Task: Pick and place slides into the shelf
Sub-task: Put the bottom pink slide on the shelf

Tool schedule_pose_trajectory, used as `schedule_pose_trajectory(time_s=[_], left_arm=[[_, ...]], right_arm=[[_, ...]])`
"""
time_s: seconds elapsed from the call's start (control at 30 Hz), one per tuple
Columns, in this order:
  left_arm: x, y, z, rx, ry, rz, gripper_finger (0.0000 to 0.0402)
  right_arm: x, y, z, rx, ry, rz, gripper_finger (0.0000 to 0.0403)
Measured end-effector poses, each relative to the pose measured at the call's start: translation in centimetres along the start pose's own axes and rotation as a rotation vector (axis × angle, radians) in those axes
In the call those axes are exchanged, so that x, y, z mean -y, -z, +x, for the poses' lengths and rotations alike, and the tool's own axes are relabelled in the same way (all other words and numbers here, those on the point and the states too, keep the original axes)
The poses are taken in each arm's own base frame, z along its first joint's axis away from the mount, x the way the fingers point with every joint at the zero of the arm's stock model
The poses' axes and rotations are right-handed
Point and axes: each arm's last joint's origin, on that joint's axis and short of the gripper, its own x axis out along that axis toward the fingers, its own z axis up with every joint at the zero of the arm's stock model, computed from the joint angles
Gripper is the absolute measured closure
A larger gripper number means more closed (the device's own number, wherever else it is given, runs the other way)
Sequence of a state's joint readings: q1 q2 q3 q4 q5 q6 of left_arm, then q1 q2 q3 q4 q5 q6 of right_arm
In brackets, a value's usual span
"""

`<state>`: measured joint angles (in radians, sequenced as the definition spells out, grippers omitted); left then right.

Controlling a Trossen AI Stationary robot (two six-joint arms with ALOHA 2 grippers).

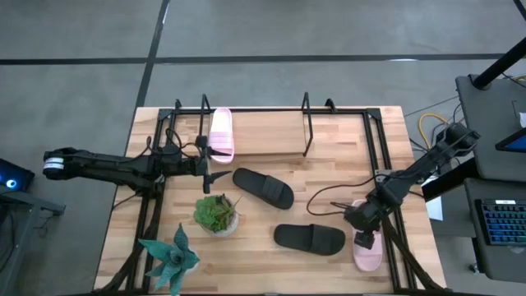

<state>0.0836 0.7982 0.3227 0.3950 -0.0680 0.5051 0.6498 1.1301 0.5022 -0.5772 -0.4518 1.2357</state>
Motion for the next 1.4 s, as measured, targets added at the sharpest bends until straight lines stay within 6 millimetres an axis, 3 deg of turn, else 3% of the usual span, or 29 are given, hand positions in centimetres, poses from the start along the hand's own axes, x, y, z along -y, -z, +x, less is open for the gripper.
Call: schedule_pose_trajectory(time_s=[0.2,0.5,0.77,0.97,1.17,1.4], left_arm=[[0.0,-0.1,0.0,0.007,-0.004,-0.001,0.0163],[-0.1,-0.1,0.0,0.013,-0.007,-0.001,0.0163],[-0.1,-0.1,0.0,0.014,-0.008,-0.001,0.0163],[-0.1,-0.1,0.0,0.015,-0.008,-0.001,0.0163],[-0.2,-0.3,0.0,0.023,-0.013,-0.001,0.0163],[-0.2,-0.3,0.0,0.023,-0.013,-0.001,0.0163]], right_arm=[[-0.4,-0.3,0.4,0.007,-0.025,-0.045,0.0233],[-1.2,-0.6,0.4,0.036,-0.094,-0.081,0.0384],[-1.3,-0.7,0.2,0.069,-0.096,-0.062,0.039],[-2.7,-1.0,-0.9,0.201,-0.09,-0.082,0.0391],[-4.0,-1.2,-2.8,0.386,0.016,-0.148,0.0391],[-5.5,-0.6,-5.9,0.475,0.165,-0.217,0.0391]])
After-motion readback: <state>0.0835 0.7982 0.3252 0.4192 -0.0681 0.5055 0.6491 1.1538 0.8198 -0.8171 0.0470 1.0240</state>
